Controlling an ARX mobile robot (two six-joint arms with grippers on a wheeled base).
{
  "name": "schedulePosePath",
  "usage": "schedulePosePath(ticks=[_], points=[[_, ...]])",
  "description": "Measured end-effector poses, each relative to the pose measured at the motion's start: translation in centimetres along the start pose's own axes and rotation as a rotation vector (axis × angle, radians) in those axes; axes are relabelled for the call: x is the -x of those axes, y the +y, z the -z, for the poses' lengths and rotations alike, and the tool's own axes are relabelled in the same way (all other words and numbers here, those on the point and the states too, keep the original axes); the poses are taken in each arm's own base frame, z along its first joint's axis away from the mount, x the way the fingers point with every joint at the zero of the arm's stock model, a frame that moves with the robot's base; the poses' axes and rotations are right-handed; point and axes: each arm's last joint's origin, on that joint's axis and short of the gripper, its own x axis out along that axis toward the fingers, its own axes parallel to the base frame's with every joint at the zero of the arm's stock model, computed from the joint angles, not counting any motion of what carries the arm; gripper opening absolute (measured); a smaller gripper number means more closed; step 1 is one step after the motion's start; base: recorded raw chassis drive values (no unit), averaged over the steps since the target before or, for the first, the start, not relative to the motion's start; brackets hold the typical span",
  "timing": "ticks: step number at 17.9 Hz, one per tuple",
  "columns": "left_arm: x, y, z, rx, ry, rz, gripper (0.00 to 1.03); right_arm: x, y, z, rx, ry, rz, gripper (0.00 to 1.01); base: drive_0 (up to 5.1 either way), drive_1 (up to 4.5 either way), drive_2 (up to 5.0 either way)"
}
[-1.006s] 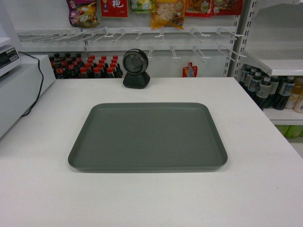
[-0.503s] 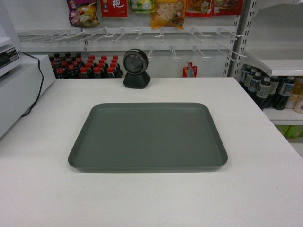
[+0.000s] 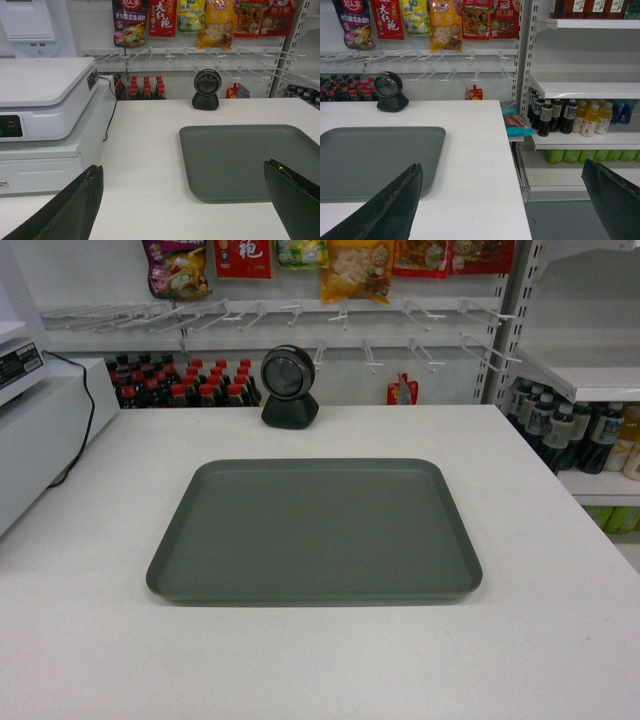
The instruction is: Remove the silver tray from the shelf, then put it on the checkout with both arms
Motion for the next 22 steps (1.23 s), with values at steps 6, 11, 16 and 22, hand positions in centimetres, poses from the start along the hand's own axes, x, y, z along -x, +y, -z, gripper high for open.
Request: schedulePosePath(ticks=[6, 11, 16, 22], points=[[0.0, 0.0, 0.0, 0.0, 0.0, 0.0, 0.98, 0.0, 0.0, 0.0, 0.0, 0.0, 0.0, 0.98, 0.0, 0.0, 0.0], [0.0, 0.0, 0.0, 0.0, 0.0, 0.0, 0.98, 0.0, 0.0, 0.0, 0.0, 0.0, 0.0, 0.98, 0.0, 0.0, 0.0], [0.0, 0.0, 0.0, 0.0, 0.0, 0.0, 0.98, 0.0, 0.0, 0.0, 0.0, 0.0, 0.0, 0.98, 0.0, 0.0, 0.0], [0.0, 0.0, 0.0, 0.0, 0.0, 0.0, 0.98, 0.0, 0.0, 0.0, 0.0, 0.0, 0.0, 0.98, 0.0, 0.0, 0.0]])
